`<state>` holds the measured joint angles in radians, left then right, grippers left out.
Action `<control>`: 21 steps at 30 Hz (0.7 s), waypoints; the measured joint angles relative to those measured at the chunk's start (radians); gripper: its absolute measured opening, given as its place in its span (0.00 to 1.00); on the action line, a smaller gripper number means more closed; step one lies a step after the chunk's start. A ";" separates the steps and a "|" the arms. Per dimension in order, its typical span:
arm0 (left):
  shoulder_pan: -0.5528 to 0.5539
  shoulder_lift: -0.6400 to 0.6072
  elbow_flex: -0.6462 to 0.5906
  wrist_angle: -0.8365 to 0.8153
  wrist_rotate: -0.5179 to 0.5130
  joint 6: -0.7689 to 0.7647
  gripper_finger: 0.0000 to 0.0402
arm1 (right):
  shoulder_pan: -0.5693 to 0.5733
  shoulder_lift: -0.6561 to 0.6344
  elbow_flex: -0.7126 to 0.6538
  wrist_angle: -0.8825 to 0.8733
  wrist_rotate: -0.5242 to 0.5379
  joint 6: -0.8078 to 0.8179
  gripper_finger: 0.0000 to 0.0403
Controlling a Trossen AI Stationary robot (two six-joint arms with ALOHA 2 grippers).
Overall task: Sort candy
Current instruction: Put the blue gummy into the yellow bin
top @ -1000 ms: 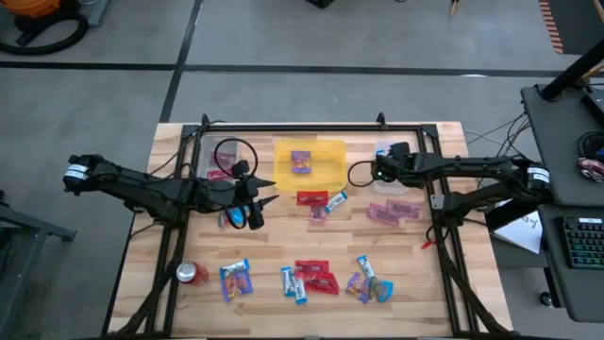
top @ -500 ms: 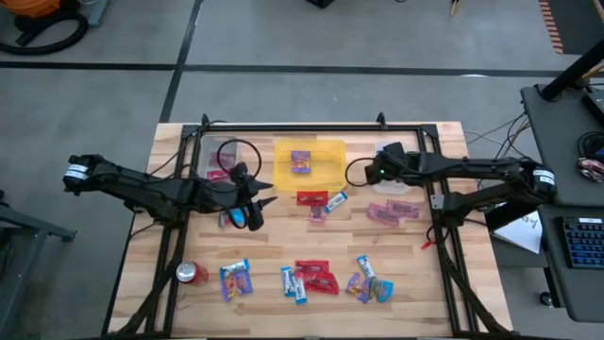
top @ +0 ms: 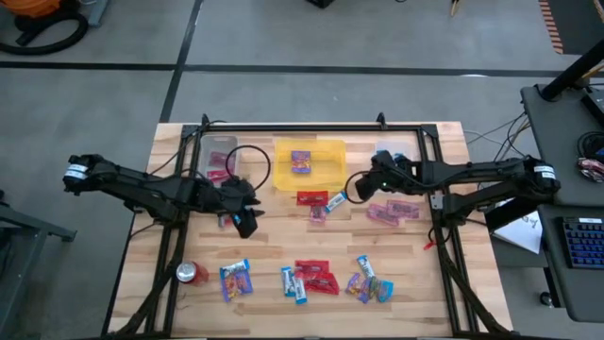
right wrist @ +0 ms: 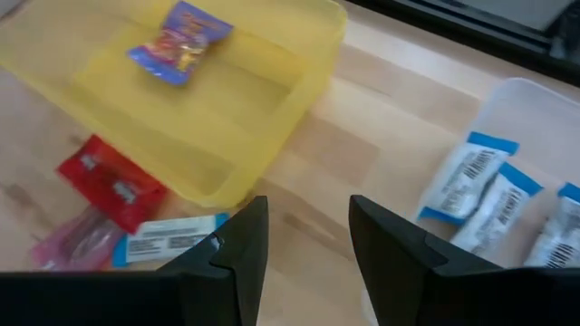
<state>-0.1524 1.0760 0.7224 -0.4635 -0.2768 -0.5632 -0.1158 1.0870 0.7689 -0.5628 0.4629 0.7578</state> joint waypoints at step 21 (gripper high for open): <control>-0.015 0.342 0.053 -0.335 0.012 -0.372 0.38 | 0.007 0.001 0.000 0.022 0.009 -0.013 0.36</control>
<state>-0.1673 1.4183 0.7755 -0.7983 -0.2651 -0.9354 -0.1089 1.0878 0.7689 -0.5404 0.4721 0.7452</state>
